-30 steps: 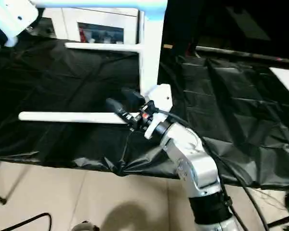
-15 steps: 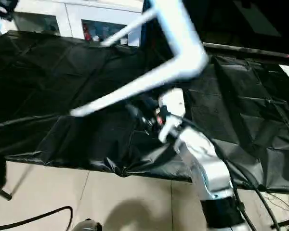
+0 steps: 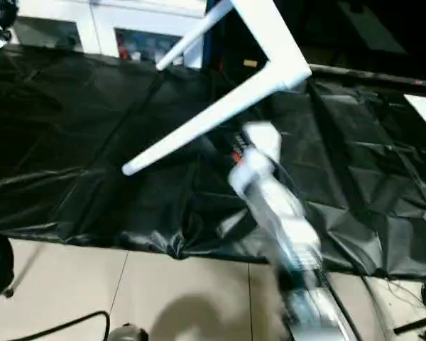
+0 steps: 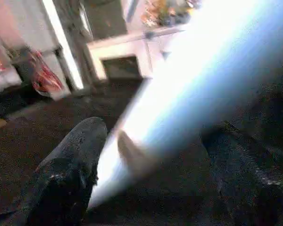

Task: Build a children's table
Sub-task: Flip table

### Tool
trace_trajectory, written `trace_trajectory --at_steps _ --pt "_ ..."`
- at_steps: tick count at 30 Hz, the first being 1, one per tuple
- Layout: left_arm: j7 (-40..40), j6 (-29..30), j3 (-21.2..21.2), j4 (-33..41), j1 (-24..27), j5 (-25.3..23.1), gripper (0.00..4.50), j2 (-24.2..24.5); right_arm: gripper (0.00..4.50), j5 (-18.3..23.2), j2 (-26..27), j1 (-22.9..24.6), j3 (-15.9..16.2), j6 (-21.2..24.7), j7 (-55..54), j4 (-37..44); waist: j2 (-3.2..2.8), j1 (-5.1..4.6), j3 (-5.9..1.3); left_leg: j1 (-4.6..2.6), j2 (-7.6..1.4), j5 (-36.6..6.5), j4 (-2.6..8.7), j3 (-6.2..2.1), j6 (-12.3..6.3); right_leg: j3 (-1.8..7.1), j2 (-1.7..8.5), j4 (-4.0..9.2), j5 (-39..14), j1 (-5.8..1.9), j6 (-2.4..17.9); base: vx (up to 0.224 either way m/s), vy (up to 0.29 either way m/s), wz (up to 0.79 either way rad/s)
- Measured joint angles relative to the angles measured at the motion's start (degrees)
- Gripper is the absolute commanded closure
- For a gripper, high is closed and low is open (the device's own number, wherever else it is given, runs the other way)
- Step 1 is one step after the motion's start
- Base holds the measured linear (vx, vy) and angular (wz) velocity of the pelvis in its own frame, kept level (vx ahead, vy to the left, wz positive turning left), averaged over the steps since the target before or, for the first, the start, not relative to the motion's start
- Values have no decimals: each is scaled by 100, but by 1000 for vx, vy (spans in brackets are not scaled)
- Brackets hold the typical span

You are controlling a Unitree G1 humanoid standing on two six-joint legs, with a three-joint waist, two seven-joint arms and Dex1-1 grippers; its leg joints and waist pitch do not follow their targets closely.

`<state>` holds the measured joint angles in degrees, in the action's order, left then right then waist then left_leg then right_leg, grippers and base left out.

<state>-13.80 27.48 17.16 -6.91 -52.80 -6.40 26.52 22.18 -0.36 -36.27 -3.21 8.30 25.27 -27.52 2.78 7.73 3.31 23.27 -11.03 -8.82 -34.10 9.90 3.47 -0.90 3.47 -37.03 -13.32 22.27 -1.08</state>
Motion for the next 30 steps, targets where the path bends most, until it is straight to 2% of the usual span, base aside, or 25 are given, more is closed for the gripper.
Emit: trace_trajectory --at_steps 4,9,15,16,18,25,30 --pt "23 91 -4 97 23 17 198 -7 87 4 55 -720 -208 -408 88 -1183 22 17 5 9 0 7 -8 4 -12 1 2 2 0 3 0 0 0 0" --pt "66 177 -2 223 90 32 199 -3 144 -1 124 -1054 -326 -809 221 -1855 55 10 4 8 -2 7 -8 5 -12 0 2 0 -1 3 2 0 0 0" --pt "93 254 59 375 225 61 202 6 182 53 179 -1119 -399 -974 576 -2264 73 14 5 9 -3 8 -7 5 -13 -1 2 -1 -1 3 2 0 0 0" --pt "106 260 73 425 281 79 204 4 209 52 179 -1172 -425 -1059 647 -2387 74 14 5 9 -3 8 -8 5 -14 -1 2 0 -1 3 2 0 0 0" --pt "131 248 102 453 337 108 204 6 209 52 167 -1278 -490 -1148 745 -2571 78 14 6 10 -3 9 -8 5 -14 -1 2 0 -1 3 2 0 0 0" --pt "167 252 224 499 533 223 217 -32 265 121 113 -1372 -641 -1239 1023 -2665 111 36 9 10 -5 9 -8 5 -15 -3 1 -1 -1 3 2 0 0 0" --pt "180 248 308 507 697 276 224 -89 273 170 32 -1417 -656 -1295 1154 -2670 145 41 10 10 -7 9 -9 5 -15 -7 2 -1 0 0 3 0 0 0"
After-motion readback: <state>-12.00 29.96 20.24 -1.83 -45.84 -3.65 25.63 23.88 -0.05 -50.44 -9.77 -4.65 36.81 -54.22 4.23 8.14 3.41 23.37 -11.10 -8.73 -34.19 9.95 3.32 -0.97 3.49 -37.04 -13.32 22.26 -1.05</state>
